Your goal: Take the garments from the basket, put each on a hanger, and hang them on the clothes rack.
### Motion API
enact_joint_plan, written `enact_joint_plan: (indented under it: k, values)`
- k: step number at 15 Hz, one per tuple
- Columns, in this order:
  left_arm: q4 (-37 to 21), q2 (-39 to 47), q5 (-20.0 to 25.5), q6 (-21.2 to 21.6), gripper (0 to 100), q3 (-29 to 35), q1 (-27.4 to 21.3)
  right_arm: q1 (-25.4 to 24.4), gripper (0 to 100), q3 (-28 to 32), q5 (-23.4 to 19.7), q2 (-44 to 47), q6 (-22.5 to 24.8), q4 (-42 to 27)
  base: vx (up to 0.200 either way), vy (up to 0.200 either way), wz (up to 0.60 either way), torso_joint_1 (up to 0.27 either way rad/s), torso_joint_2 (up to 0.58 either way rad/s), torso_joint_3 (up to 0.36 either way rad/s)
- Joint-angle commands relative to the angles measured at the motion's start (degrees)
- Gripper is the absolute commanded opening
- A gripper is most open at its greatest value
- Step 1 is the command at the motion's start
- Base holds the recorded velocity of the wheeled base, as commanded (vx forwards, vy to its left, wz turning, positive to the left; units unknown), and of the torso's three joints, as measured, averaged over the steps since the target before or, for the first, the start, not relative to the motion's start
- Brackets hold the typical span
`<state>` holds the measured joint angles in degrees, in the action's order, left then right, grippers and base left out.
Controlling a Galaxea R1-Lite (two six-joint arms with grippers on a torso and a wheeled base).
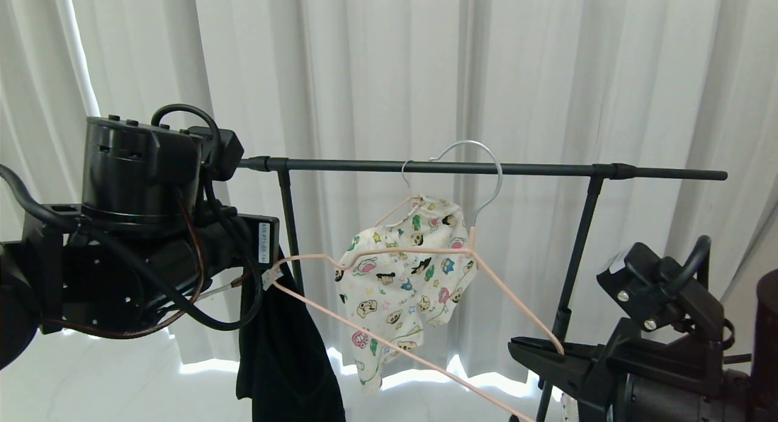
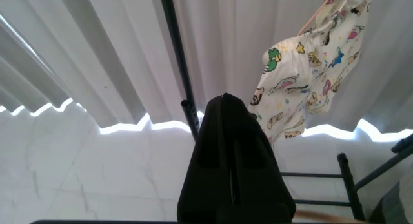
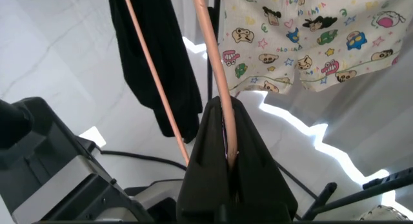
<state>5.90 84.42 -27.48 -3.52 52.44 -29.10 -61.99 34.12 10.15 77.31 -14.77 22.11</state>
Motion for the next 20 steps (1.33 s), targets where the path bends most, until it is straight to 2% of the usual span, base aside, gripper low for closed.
enact_joint_plan:
  k: [1, 9, 20]
  values:
    - [-0.01, 0.04, -0.03, 0.01, 0, 0.29, 0.01, -0.15, 0, 1.47, 0.13, 2.49, 0.01, 0.03, 0.000, 0.000, 0.00, 0.000, 0.00, 0.000]
    - [-0.01, -0.04, -2.05, -0.17, 0, 0.38, 0.01, 1.34, 0, 2.97, 0.39, 7.41, -0.08, 4.34, 0.000, 0.000, 0.00, 0.000, 0.00, 0.000]
    - [-0.01, 0.39, -2.49, 0.01, 0, 1.70, 1.41, -4.02, 0, 4.29, 0.22, 9.08, -0.08, 4.34, 0.000, 0.000, 0.00, 0.000, 0.00, 0.000]
